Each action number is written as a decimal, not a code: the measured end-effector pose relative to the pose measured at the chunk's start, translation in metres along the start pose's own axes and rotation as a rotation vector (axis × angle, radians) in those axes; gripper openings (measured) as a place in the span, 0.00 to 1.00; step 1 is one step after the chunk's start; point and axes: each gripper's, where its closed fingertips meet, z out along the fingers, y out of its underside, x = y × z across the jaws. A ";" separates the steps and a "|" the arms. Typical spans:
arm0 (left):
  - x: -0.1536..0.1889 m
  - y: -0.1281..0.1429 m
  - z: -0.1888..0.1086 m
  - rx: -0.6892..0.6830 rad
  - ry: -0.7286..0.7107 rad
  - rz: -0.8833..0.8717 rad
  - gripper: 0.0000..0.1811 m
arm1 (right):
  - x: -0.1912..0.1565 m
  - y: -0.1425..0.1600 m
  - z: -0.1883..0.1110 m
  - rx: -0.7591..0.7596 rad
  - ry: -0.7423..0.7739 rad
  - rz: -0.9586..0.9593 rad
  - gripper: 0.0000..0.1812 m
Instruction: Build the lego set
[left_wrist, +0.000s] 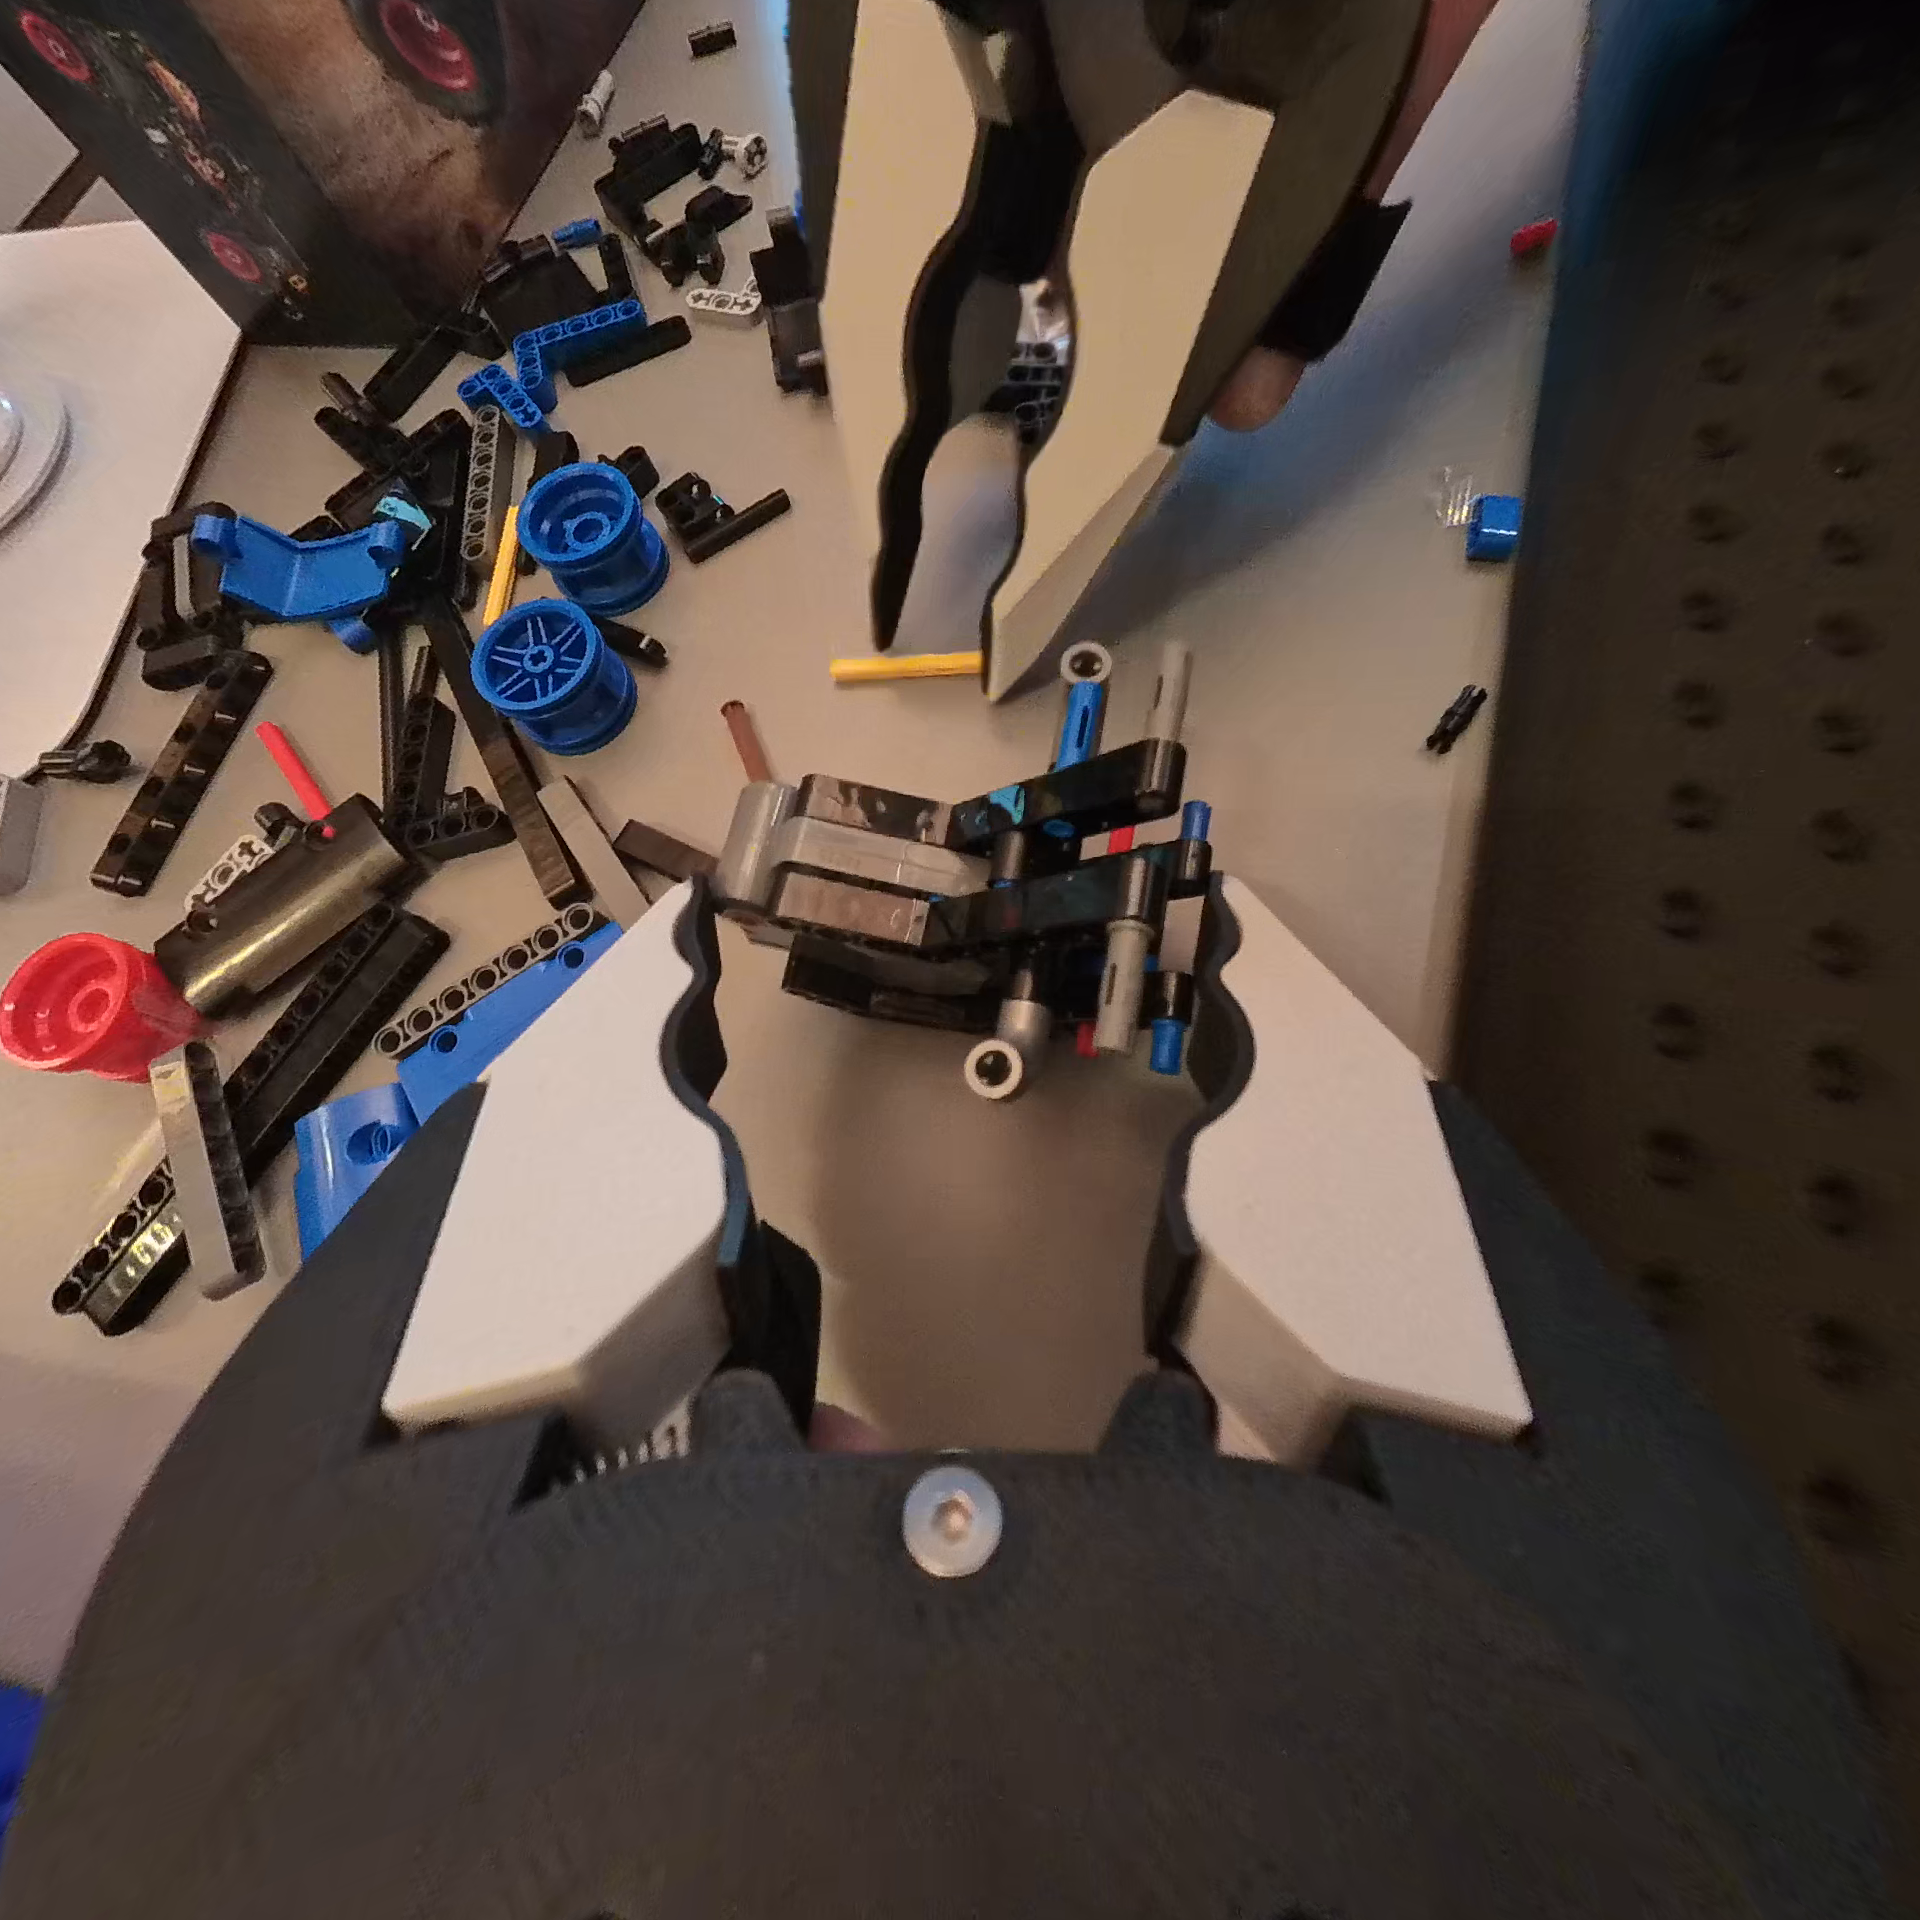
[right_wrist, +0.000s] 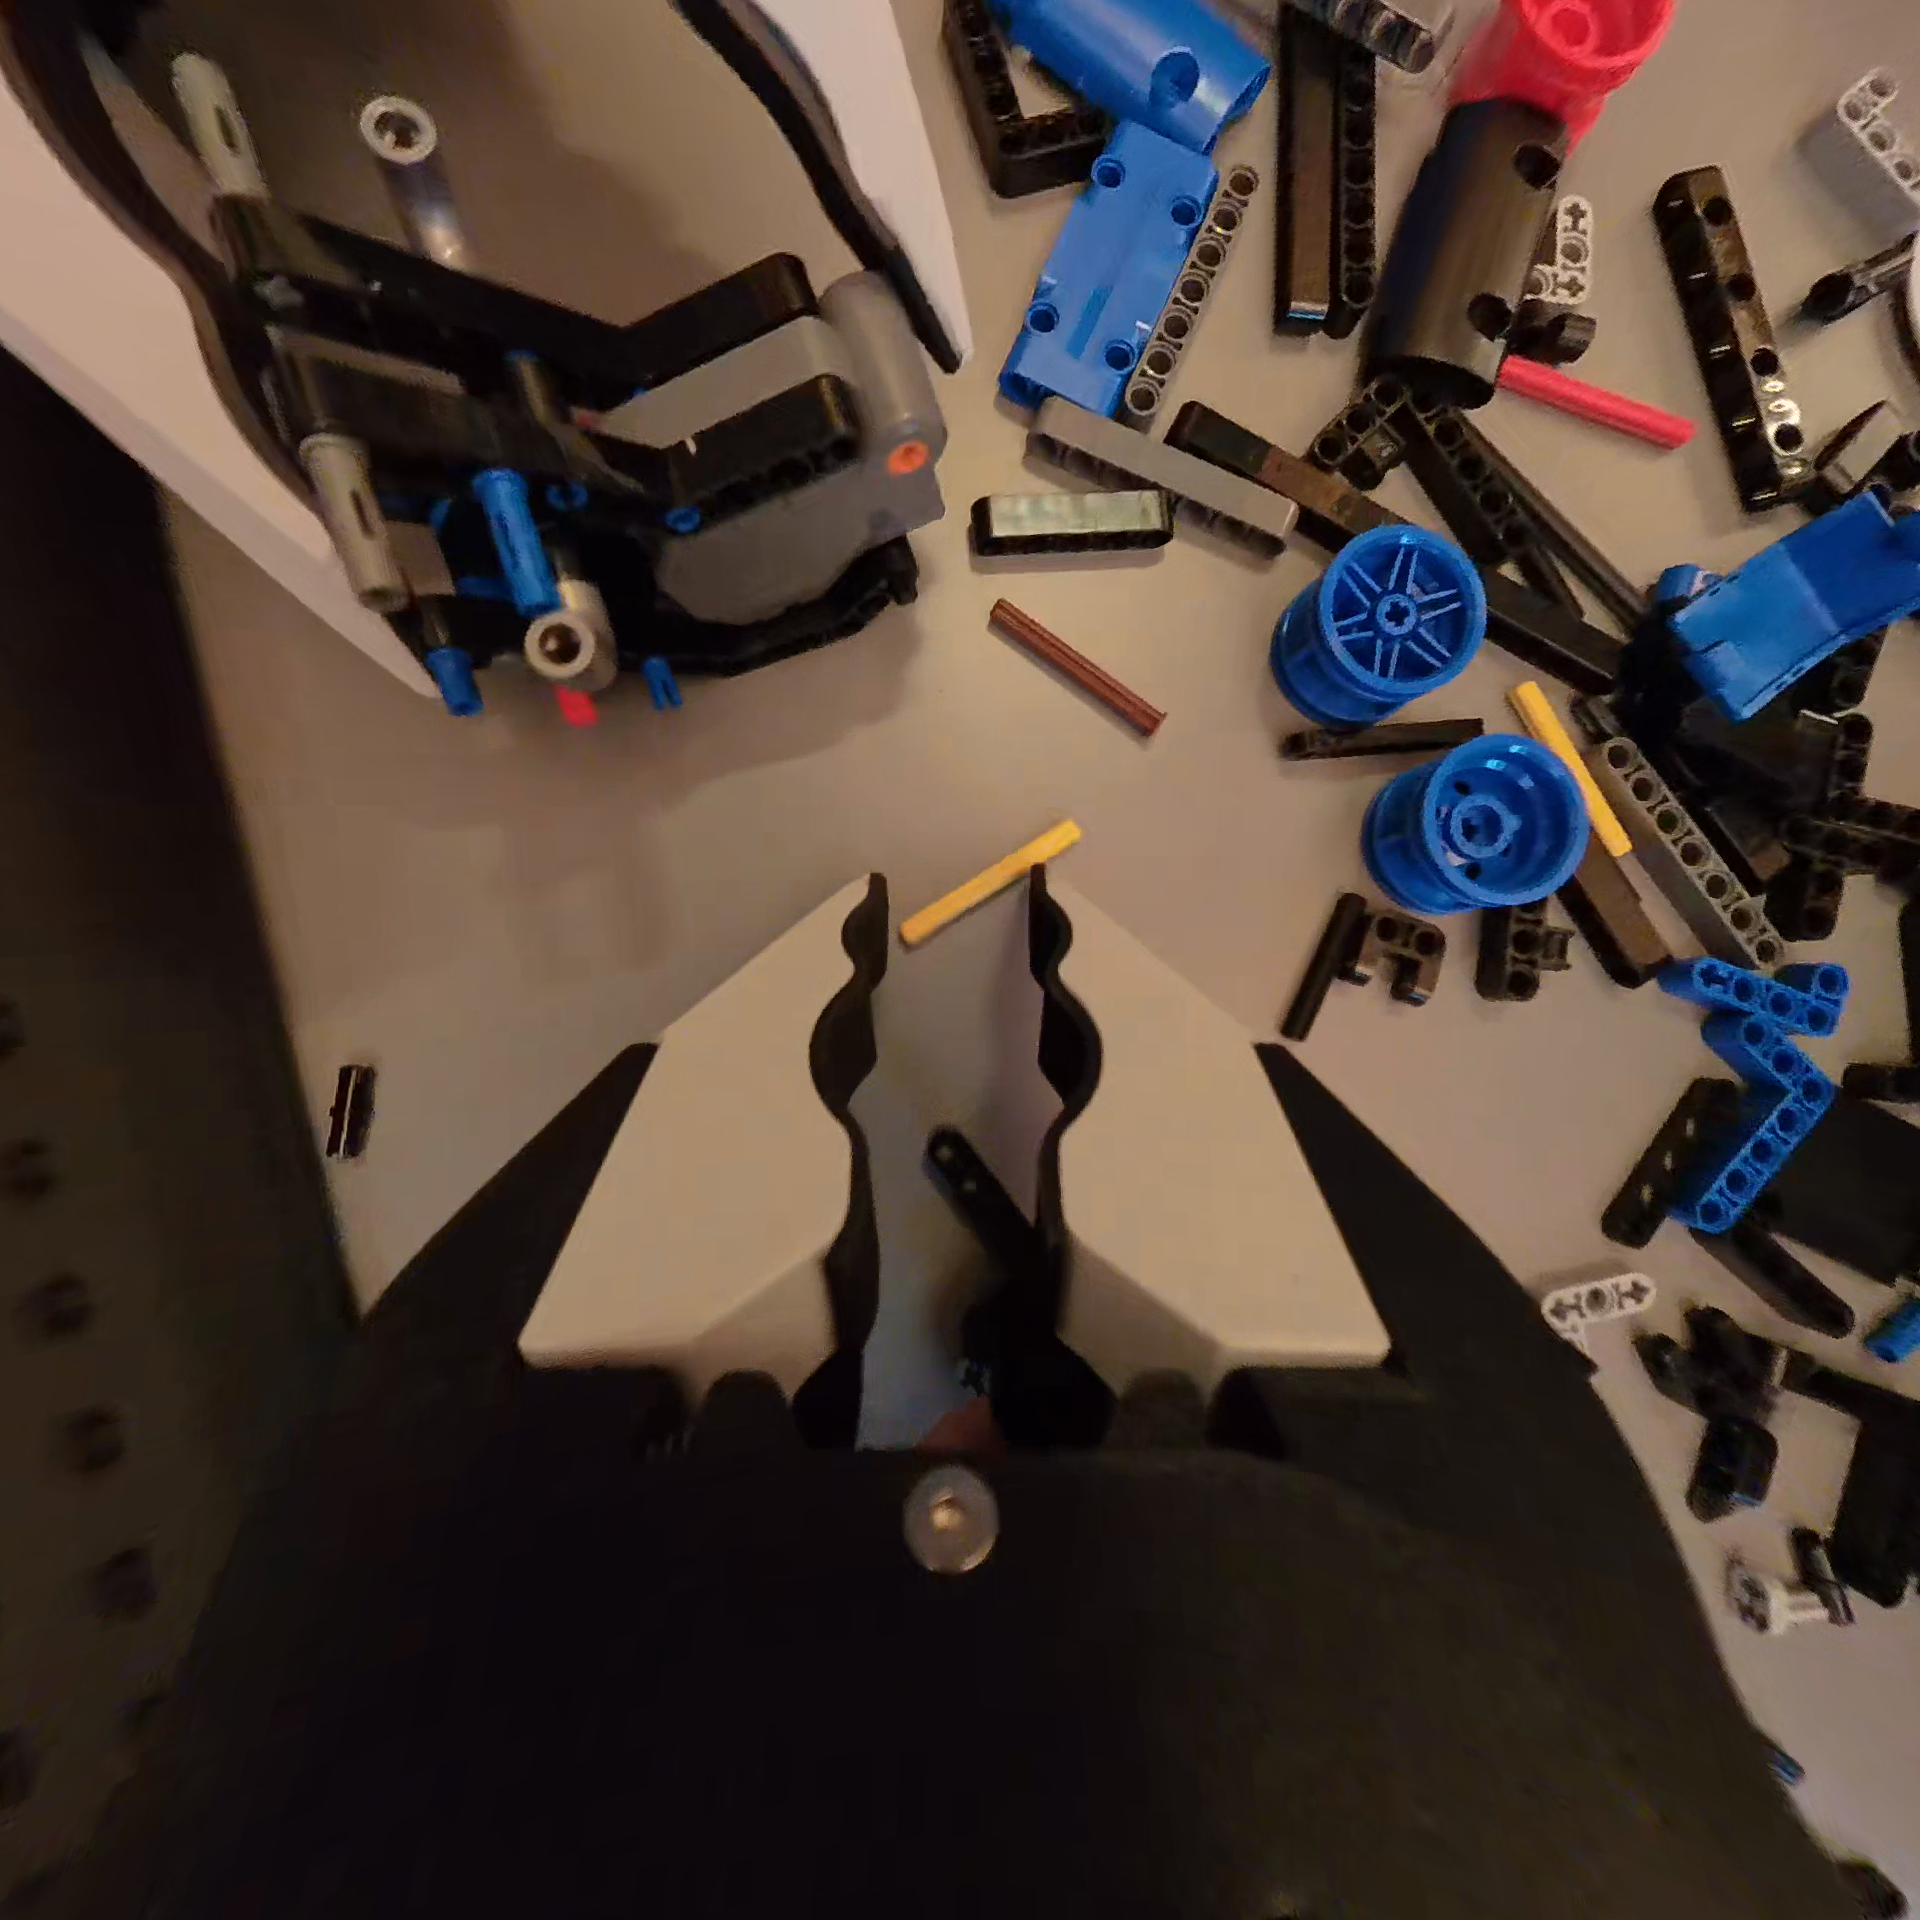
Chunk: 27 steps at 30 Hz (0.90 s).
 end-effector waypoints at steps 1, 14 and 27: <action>0.000 0.000 0.000 0.000 0.000 0.002 0.50 | 0.000 -0.002 0.002 0.006 -0.004 0.008 0.13; 0.008 -0.004 -0.011 0.052 0.065 -0.022 0.60 | -0.001 -0.017 -0.008 0.140 -0.041 -0.012 0.01; -0.017 -0.083 -0.042 0.108 -0.361 0.544 0.18 | -0.033 -0.095 -0.088 0.469 -0.453 0.079 0.02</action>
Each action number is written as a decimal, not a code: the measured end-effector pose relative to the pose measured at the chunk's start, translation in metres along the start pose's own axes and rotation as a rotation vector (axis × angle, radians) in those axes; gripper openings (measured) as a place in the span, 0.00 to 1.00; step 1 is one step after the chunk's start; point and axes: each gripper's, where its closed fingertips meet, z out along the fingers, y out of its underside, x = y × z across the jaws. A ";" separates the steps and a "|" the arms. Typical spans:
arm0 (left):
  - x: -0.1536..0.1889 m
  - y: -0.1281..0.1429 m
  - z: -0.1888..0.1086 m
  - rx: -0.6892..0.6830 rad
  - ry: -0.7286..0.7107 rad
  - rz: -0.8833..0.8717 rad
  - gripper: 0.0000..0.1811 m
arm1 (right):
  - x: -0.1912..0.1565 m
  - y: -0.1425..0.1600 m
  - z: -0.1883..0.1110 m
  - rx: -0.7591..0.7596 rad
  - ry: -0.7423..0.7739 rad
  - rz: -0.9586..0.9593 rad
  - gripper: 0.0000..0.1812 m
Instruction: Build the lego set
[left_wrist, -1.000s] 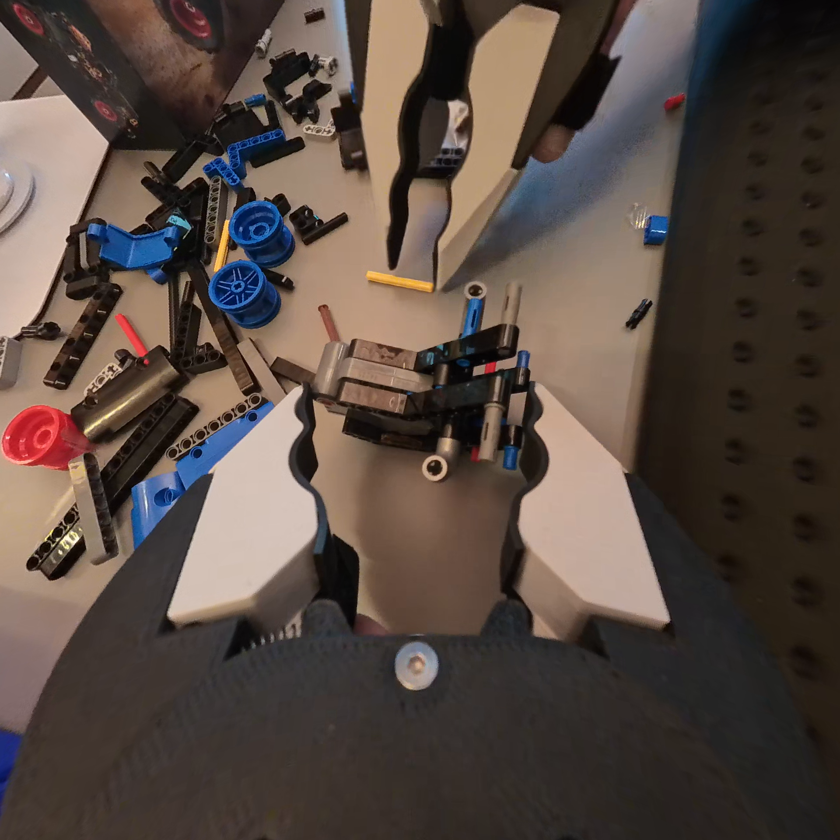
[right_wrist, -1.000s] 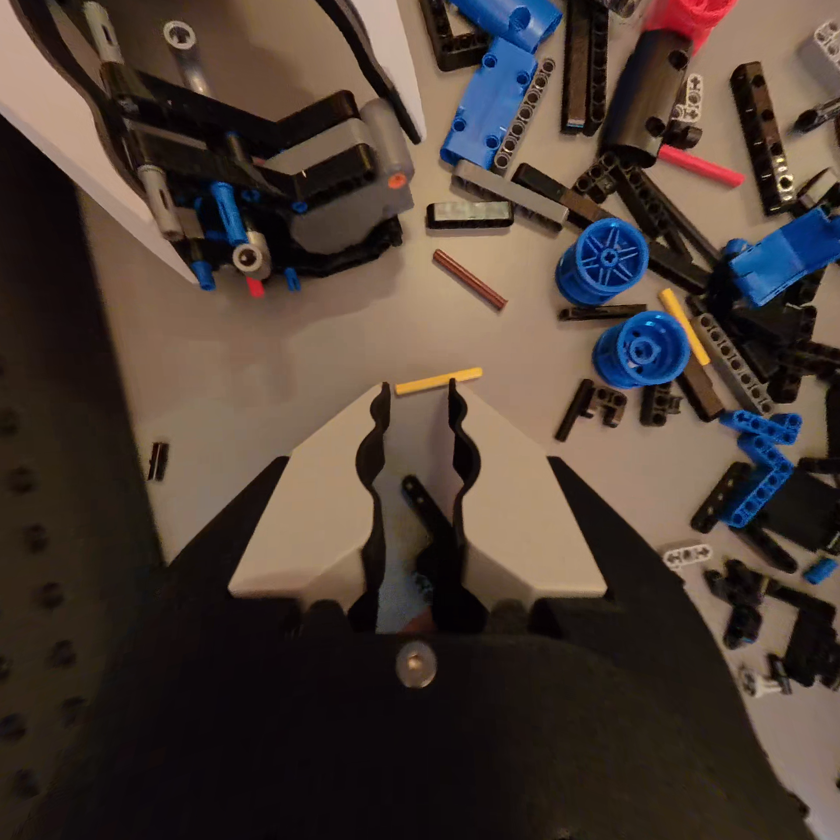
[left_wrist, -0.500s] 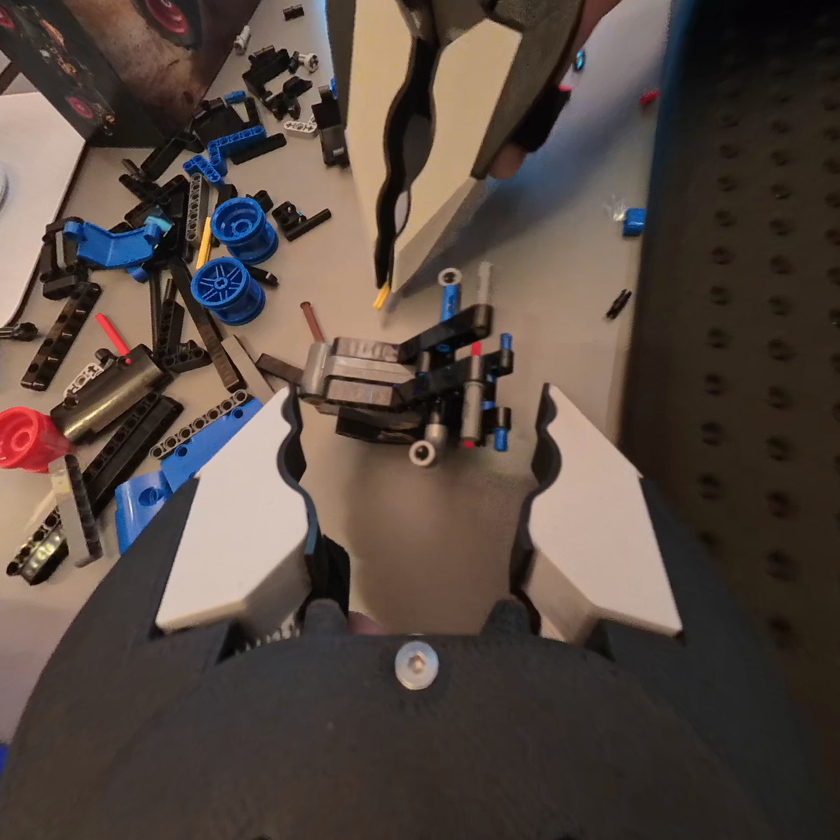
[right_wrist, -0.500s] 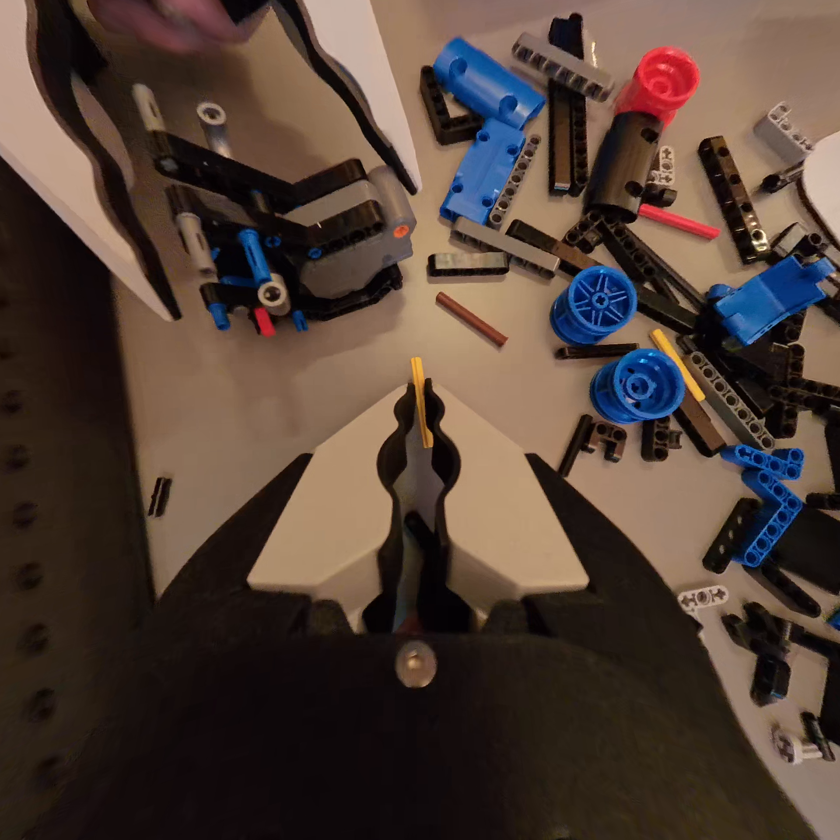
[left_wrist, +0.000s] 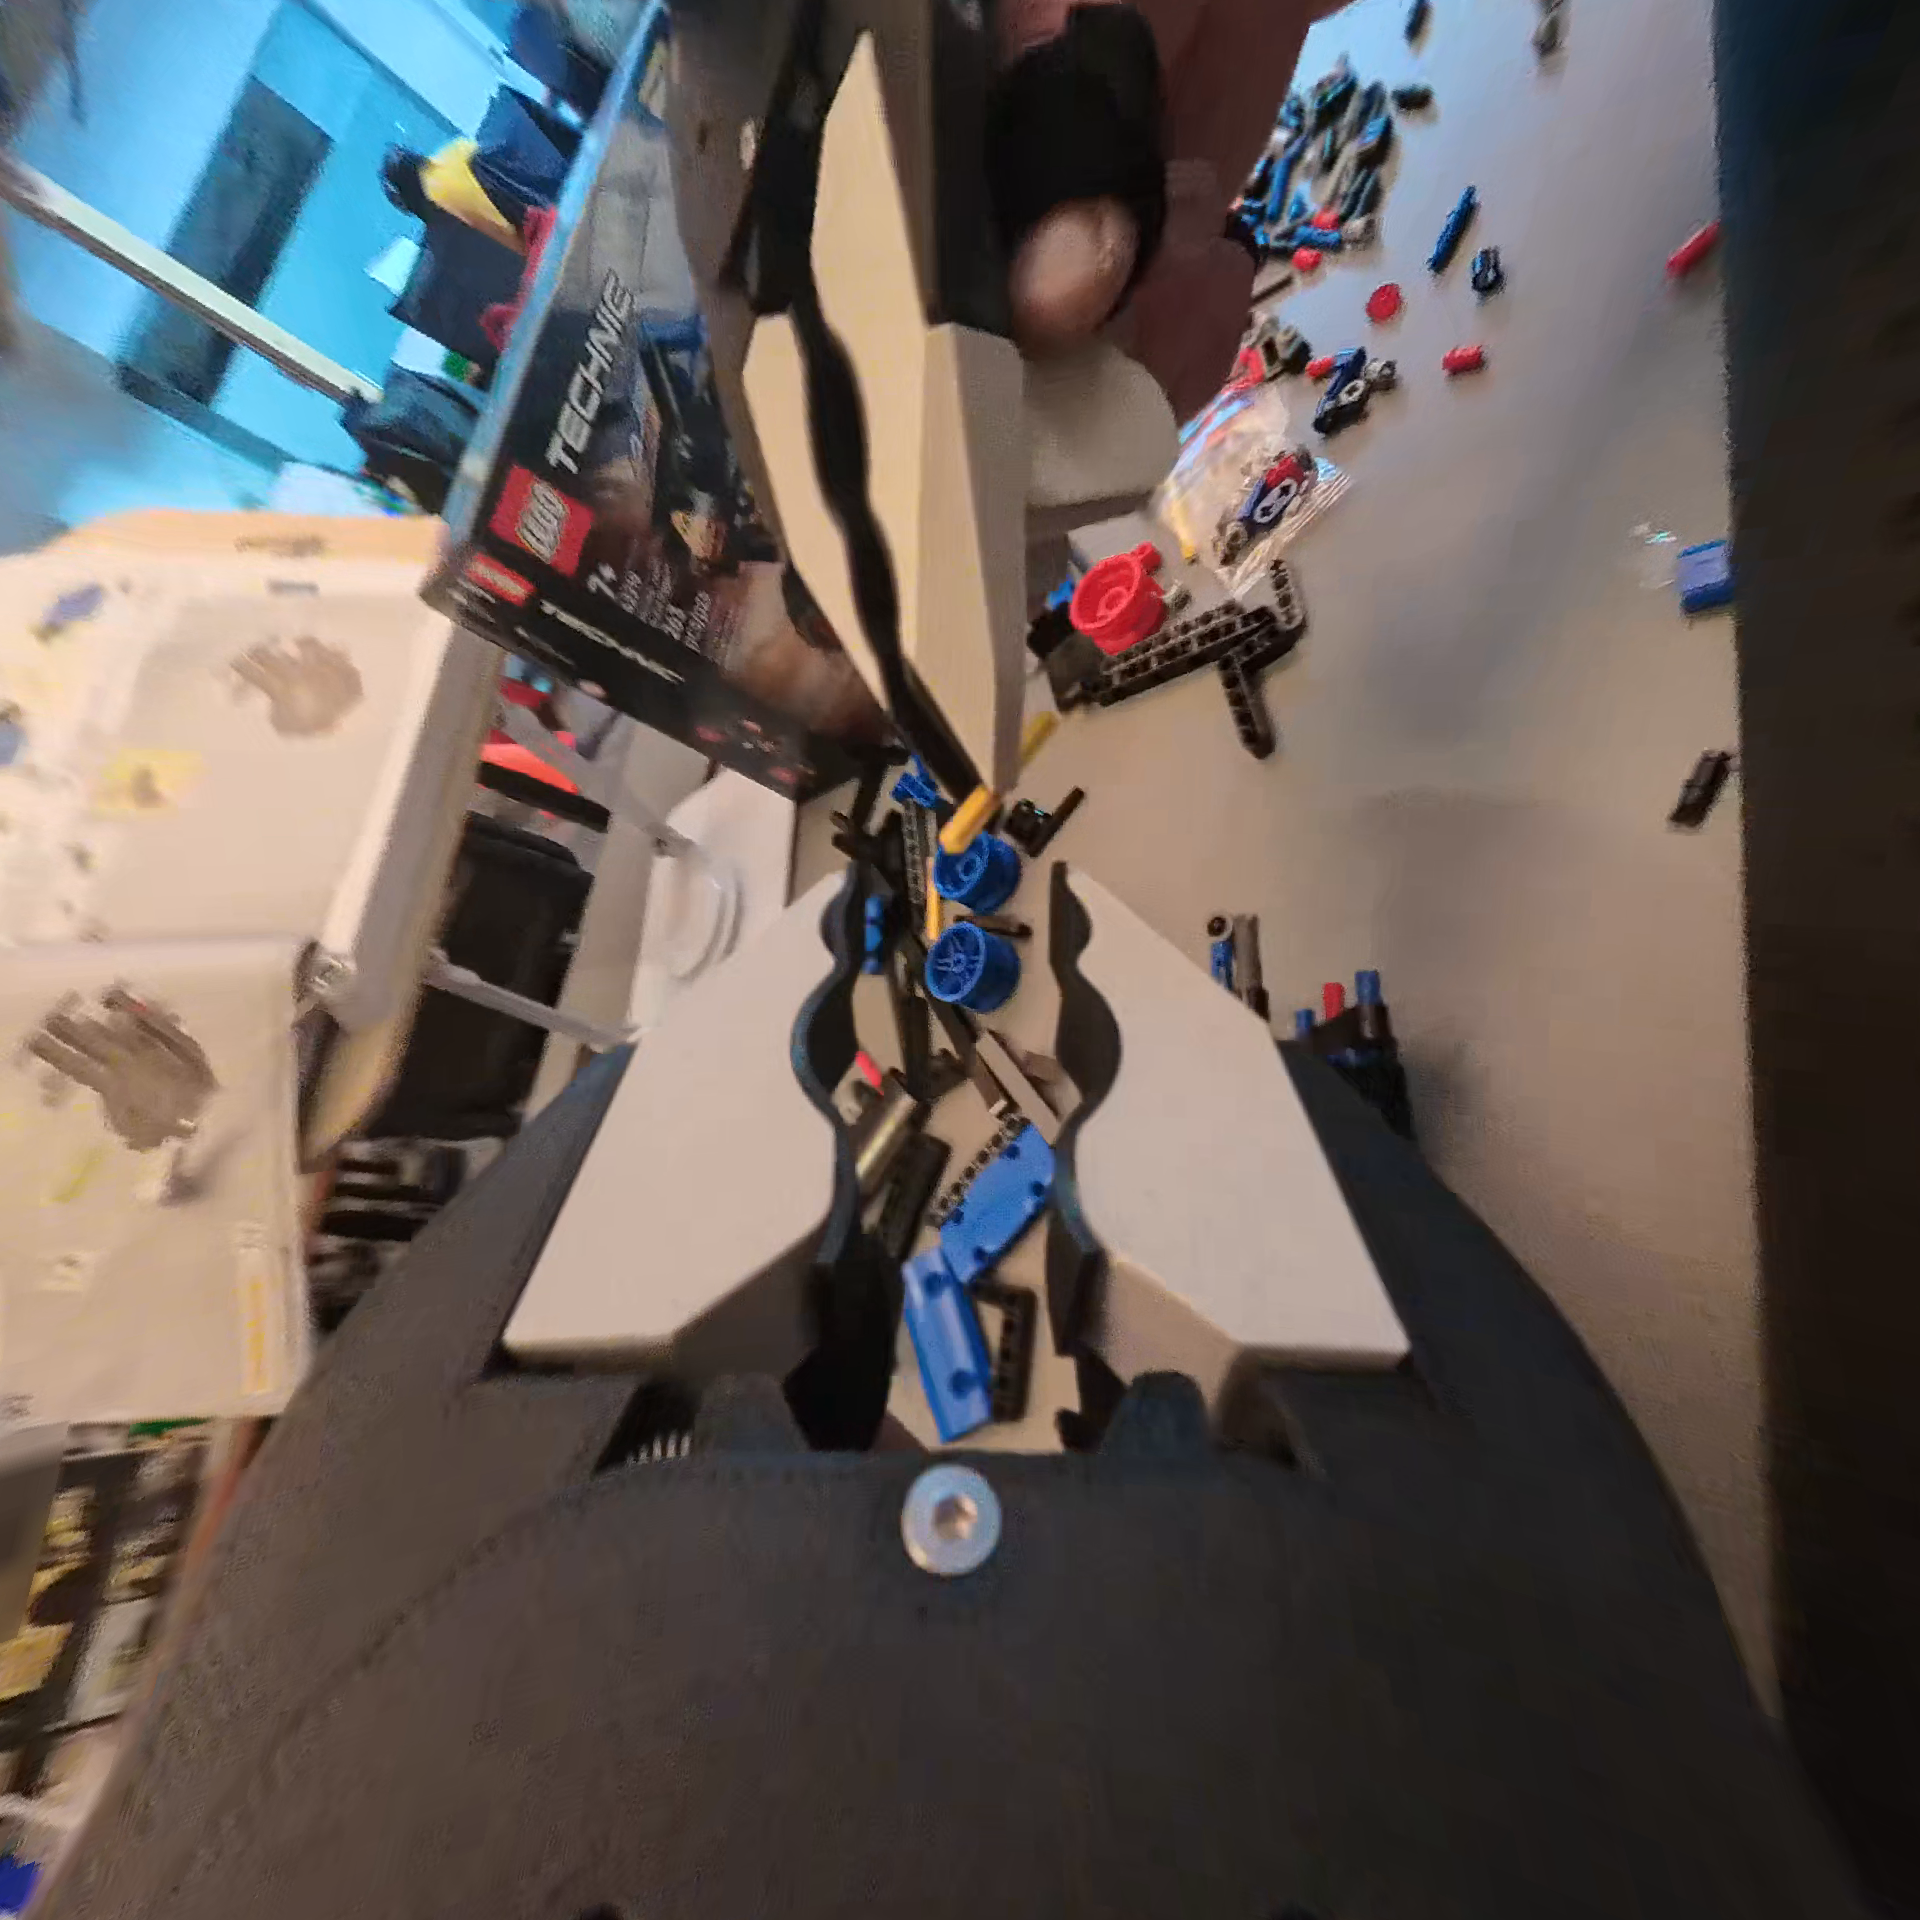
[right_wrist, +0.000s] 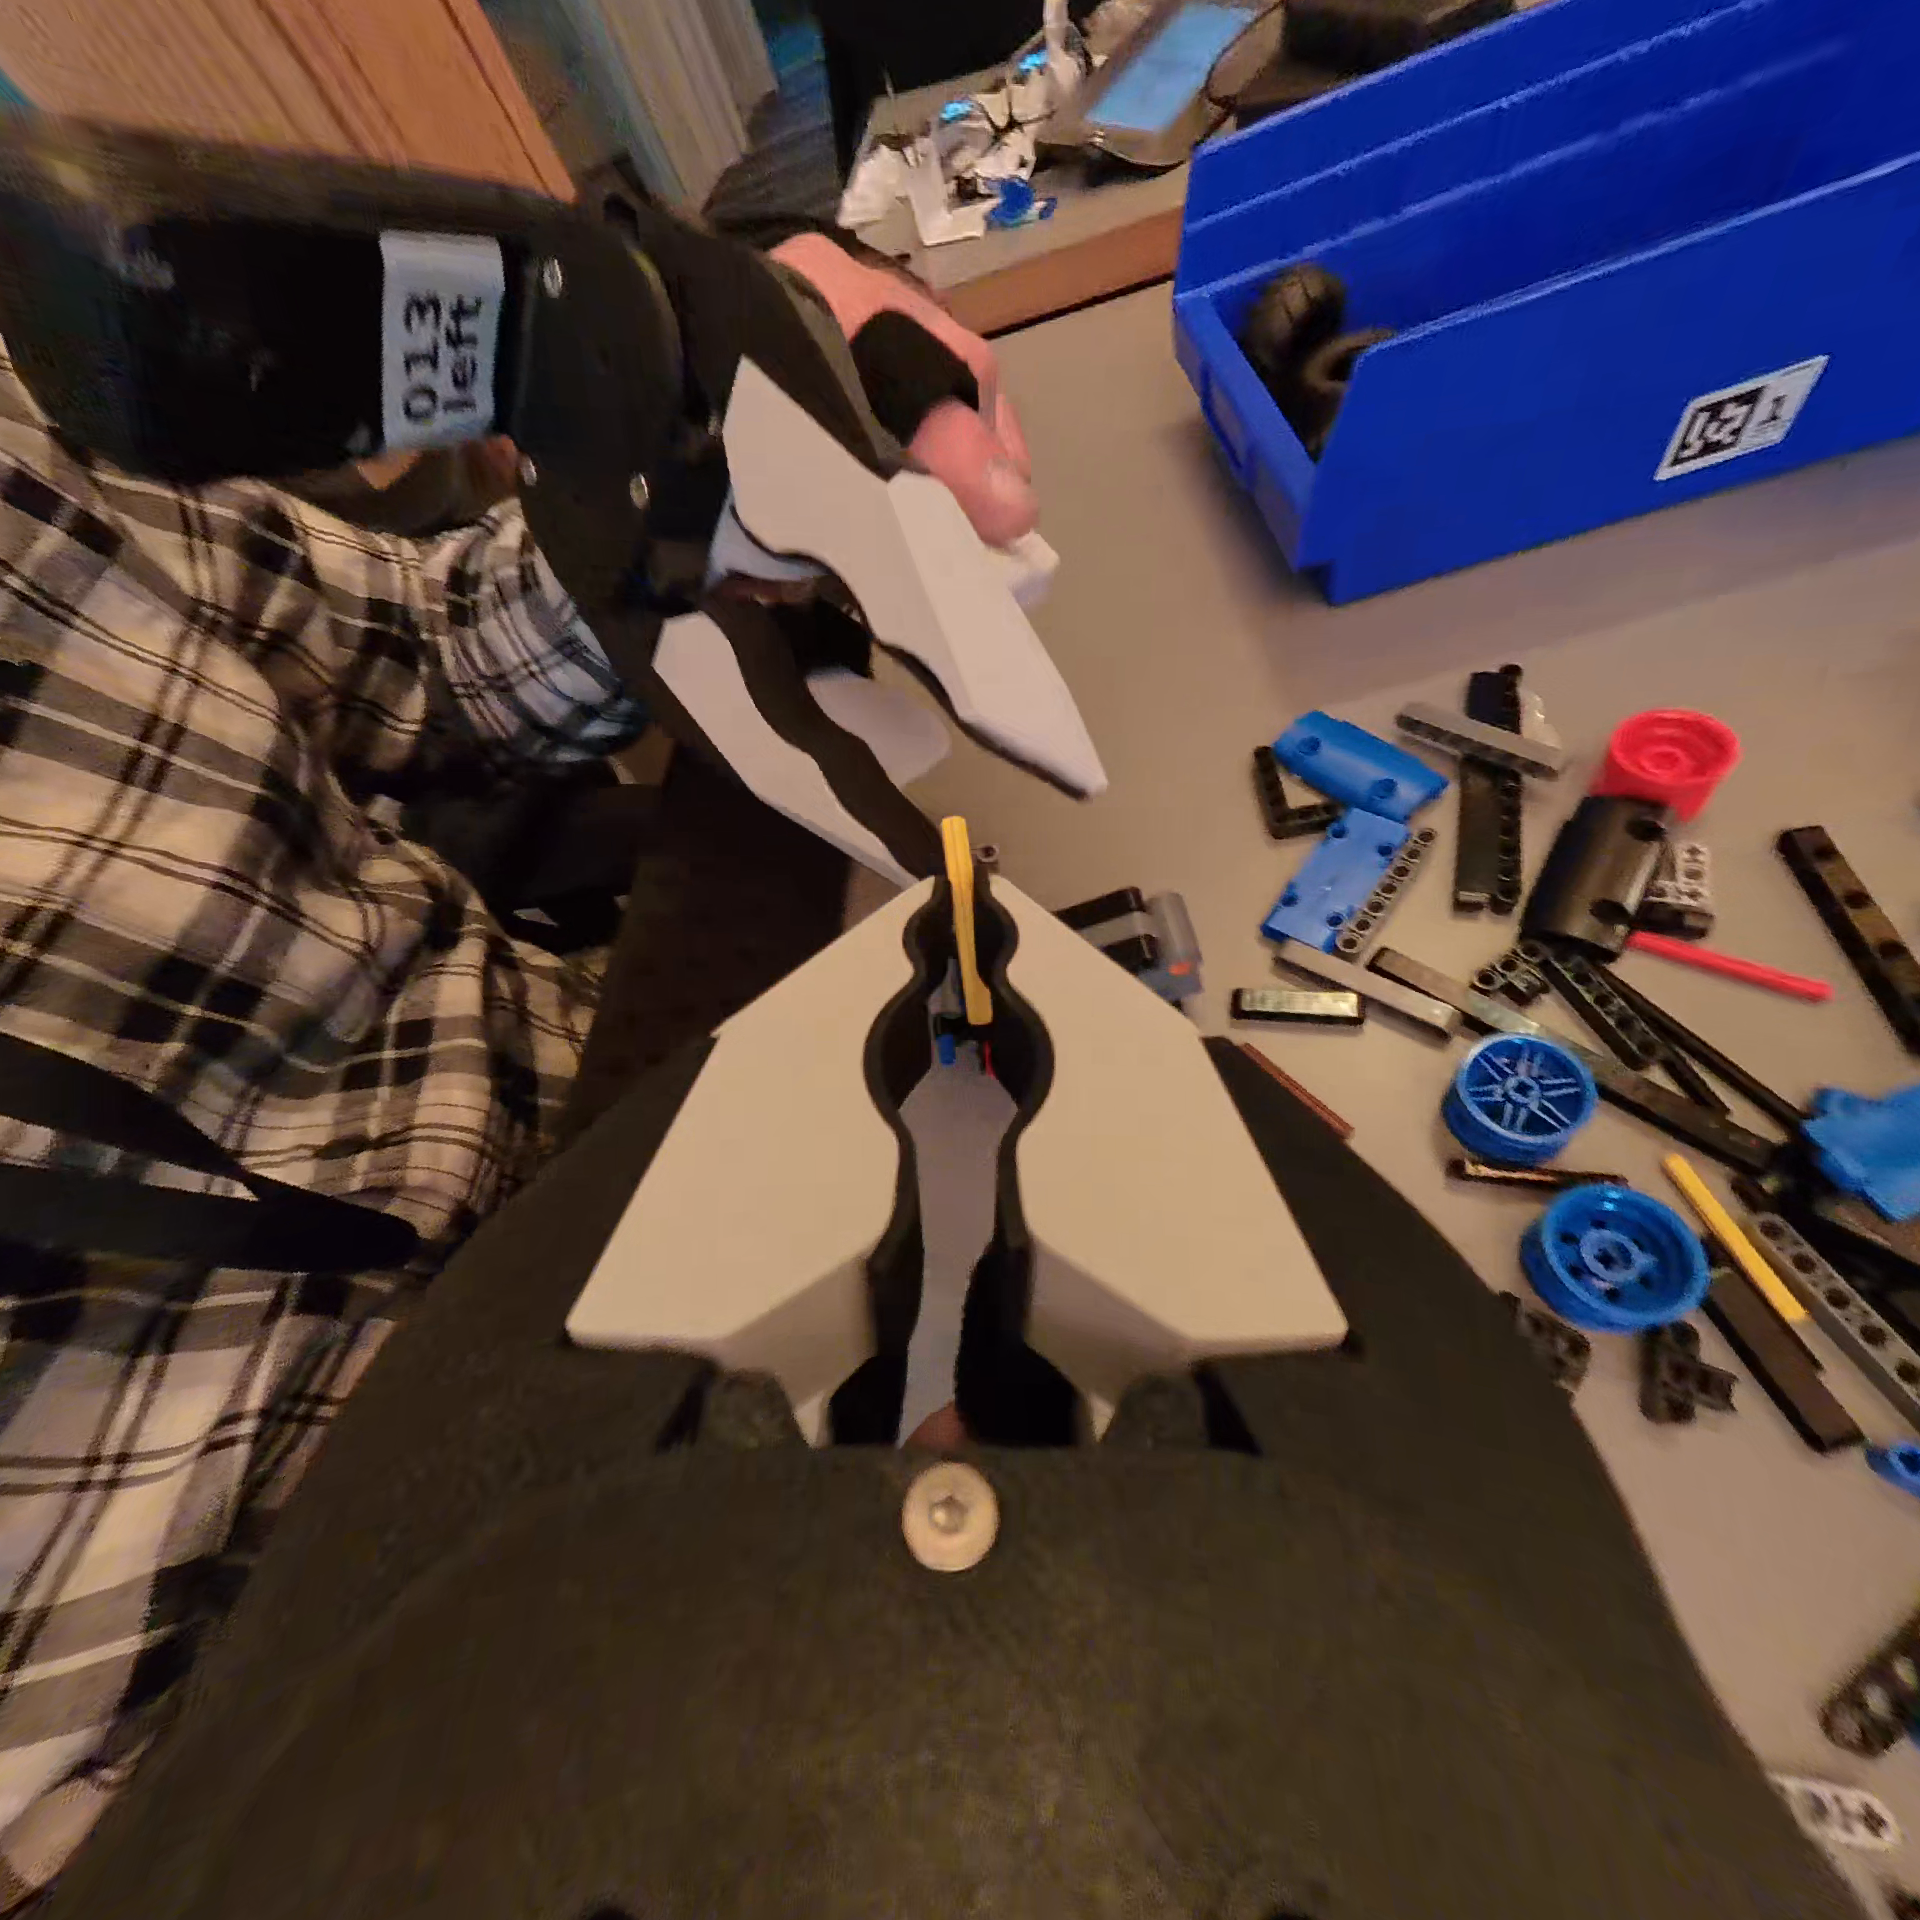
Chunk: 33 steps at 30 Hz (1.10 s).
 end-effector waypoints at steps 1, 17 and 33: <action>0.000 -0.003 0.001 0.008 -0.019 0.035 0.13 | -0.002 -0.001 0.001 0.002 -0.014 0.008 0.02; -0.010 -0.026 -0.008 0.182 -0.094 -0.040 0.00 | -0.005 -0.016 -0.010 0.169 -0.040 -0.115 0.07; 0.034 0.039 0.001 -0.012 0.337 -0.482 0.47 | 0.041 0.022 0.015 0.140 0.026 0.021 0.02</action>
